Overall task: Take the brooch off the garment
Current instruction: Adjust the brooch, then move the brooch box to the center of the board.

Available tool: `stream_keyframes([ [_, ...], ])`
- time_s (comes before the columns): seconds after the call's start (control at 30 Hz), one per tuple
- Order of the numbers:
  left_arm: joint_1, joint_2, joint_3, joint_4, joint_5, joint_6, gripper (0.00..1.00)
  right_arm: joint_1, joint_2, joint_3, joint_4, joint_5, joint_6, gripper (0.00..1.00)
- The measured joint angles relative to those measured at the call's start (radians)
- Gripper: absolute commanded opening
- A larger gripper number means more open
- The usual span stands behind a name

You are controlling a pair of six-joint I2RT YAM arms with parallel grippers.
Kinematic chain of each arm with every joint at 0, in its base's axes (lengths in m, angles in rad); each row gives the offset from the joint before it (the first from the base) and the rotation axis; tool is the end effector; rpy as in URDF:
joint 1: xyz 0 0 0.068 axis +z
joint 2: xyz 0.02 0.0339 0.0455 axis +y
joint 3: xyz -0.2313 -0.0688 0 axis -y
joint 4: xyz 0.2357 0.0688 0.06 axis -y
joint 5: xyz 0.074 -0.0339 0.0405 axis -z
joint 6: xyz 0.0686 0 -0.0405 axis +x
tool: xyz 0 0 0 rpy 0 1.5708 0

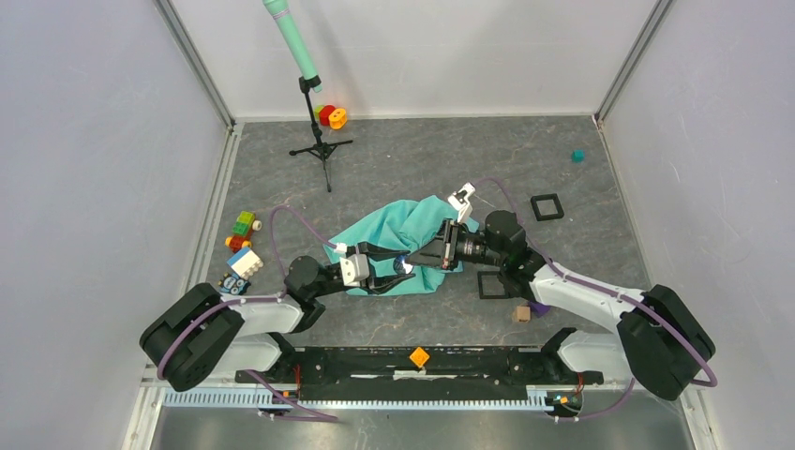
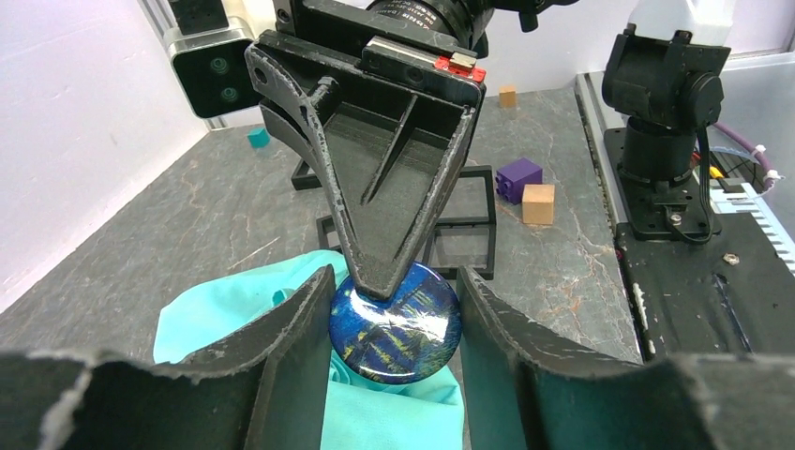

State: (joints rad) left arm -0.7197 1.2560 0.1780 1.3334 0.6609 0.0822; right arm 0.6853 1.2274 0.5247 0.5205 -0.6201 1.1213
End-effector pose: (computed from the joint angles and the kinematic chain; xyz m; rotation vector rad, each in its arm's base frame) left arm 0.1503 -0.1877 0.1865 1.0503 0.9823 -0.9613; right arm 0.1981 0.2134 0.2012 -0.0907 2.1234 1.7500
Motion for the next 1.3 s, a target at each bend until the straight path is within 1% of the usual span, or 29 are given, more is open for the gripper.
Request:
stream_keyframes([
  [0.1,0.0,-0.005,0.0,-0.005,-0.003,0.005,0.43,0.0,0.002,0.0,0.008,-0.003,0.001,0.19],
  [0.2,-0.001,-0.013,0.0,-0.023,-0.006,0.007,0.41,0.0,0.002,0.002,-0.008,0.0,-0.023,0.42],
  [0.3,-0.001,-0.021,0.0,-0.048,-0.009,0.011,0.39,0.0,-0.007,0.02,-0.1,0.026,-0.087,0.51],
  [0.47,-0.001,-0.02,0.005,-0.082,-0.015,0.011,0.35,-0.014,-0.07,0.092,-0.31,0.1,-0.226,0.54],
  [0.57,-0.011,-0.005,0.03,-0.115,-0.018,0.016,0.34,-0.032,-0.141,0.159,-0.478,0.2,-0.334,0.54],
  [0.73,-0.093,0.1,0.132,-0.22,-0.042,0.05,0.35,-0.117,-0.278,0.251,-0.767,0.401,-0.514,0.53],
  [0.77,-0.115,0.13,0.161,-0.243,-0.047,0.058,0.35,-0.145,-0.296,0.266,-0.823,0.438,-0.547,0.57],
  [0.8,-0.133,0.157,0.187,-0.26,-0.05,0.063,0.35,-0.176,-0.309,0.279,-0.875,0.472,-0.579,0.64],
  [0.87,-0.167,0.214,0.246,-0.302,-0.053,0.074,0.35,-0.233,-0.328,0.292,-0.968,0.539,-0.634,0.93],
  [0.9,-0.182,0.241,0.278,-0.327,-0.056,0.081,0.35,-0.258,-0.334,0.293,-1.011,0.575,-0.659,0.98],
  [0.97,-0.21,0.29,0.35,-0.389,-0.061,0.102,0.36,-0.289,-0.339,0.29,-1.101,0.641,-0.696,0.98],
  [1.03,-0.236,0.327,0.407,-0.433,-0.071,0.12,0.37,-0.302,-0.348,0.273,-1.152,0.682,-0.722,0.95],
  [1.13,-0.271,0.386,0.469,-0.476,-0.083,0.144,0.38,-0.319,-0.375,0.215,-1.195,0.708,-0.749,0.85],
  [1.3,-0.293,0.481,0.524,-0.521,-0.084,0.161,0.39,-0.334,-0.375,0.142,-1.219,0.701,-0.78,0.63],
])
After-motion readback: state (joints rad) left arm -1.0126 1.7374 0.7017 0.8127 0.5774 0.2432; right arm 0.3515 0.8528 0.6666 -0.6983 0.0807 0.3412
